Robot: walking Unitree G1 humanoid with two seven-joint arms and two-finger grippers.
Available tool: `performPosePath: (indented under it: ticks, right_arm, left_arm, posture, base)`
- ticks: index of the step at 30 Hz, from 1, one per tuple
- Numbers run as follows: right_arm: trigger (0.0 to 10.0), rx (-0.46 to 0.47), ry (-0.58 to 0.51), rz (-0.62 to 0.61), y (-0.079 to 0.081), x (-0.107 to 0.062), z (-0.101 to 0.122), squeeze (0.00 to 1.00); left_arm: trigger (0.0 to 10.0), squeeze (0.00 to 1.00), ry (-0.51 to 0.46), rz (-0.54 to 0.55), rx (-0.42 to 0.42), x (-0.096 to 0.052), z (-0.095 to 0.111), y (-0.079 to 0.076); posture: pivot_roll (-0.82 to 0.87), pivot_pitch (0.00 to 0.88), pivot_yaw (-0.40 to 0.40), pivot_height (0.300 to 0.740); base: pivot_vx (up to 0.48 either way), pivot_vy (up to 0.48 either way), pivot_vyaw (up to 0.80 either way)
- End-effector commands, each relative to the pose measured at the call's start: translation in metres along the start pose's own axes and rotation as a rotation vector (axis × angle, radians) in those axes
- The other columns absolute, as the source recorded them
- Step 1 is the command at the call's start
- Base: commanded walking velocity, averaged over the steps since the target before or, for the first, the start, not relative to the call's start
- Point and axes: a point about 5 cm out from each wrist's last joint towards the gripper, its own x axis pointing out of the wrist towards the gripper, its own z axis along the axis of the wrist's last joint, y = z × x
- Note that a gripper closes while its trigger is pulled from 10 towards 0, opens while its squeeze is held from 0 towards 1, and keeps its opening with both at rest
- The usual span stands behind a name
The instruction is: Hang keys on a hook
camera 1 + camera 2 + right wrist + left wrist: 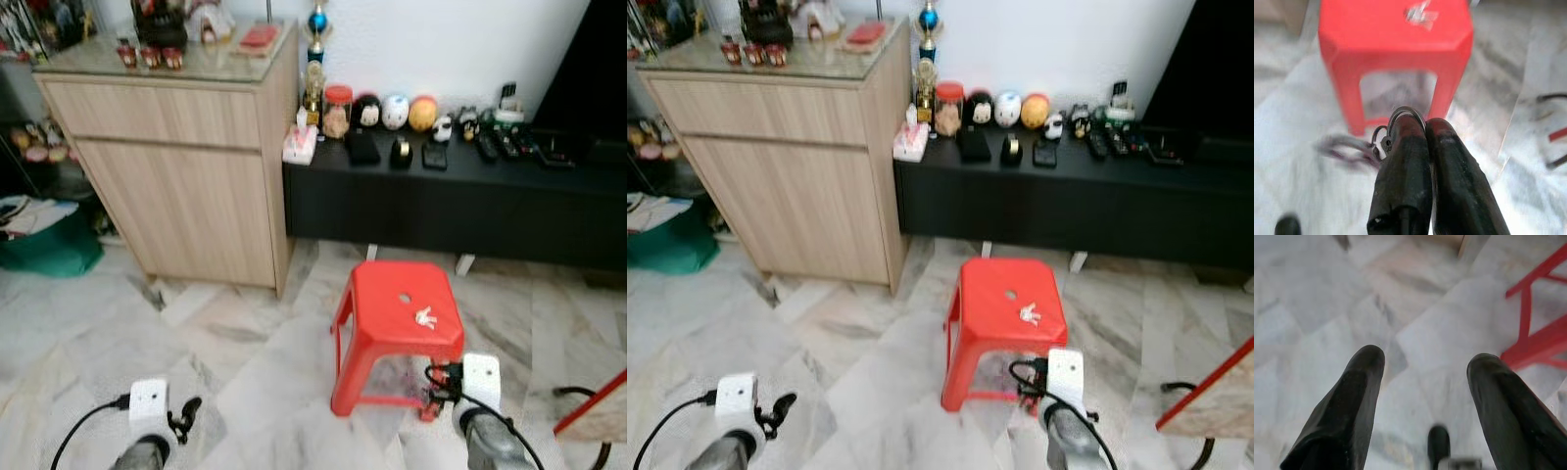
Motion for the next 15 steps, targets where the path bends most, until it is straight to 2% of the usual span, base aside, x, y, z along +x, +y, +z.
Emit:
performPosePath:
  ticks: [1,5,9,13,15]
  right_arm:
    - [10.0,-0.012,0.037,0.003,0.000,0.000,-0.008,0.00]
    - [10.0,-0.008,0.125,-0.002,-0.001,-0.005,-0.031,0.00]
    - [10.0,0.004,0.159,-0.008,-0.001,-0.008,-0.042,0.00]
    - [10.0,0.034,0.181,-0.021,-0.001,-0.012,-0.052,0.00]
    - [10.0,0.061,0.184,-0.016,-0.002,-0.014,-0.057,0.00]
  left_arm:
    - [10.0,0.00,0.096,-0.002,0.018,-0.005,-0.020,-0.002]
    - [10.0,0.00,0.172,0.006,-0.003,-0.010,-0.036,-0.005]
    - [10.0,0.00,0.196,0.015,-0.014,-0.012,-0.041,-0.002]
    - [10.0,0.00,0.233,0.035,-0.013,-0.016,-0.047,0.007]
    - [10.0,0.00,0.273,0.053,-0.010,-0.022,-0.056,0.017]
  posture:
    - [0.03,0.000,-0.022,0.740]
    - [0.03,0.000,-0.017,0.740]
    - [0.04,0.000,-0.017,0.740]
    - [0.04,0.000,-0.011,0.740]
    - [0.03,0.000,-0.006,0.740]
  base:
    - [0.000,0.000,0.00]
    - [0.000,0.000,0.00]
    - [0.000,0.000,0.00]
    - [-0.192,0.000,0.00]
    - [-0.261,0.000,0.00]
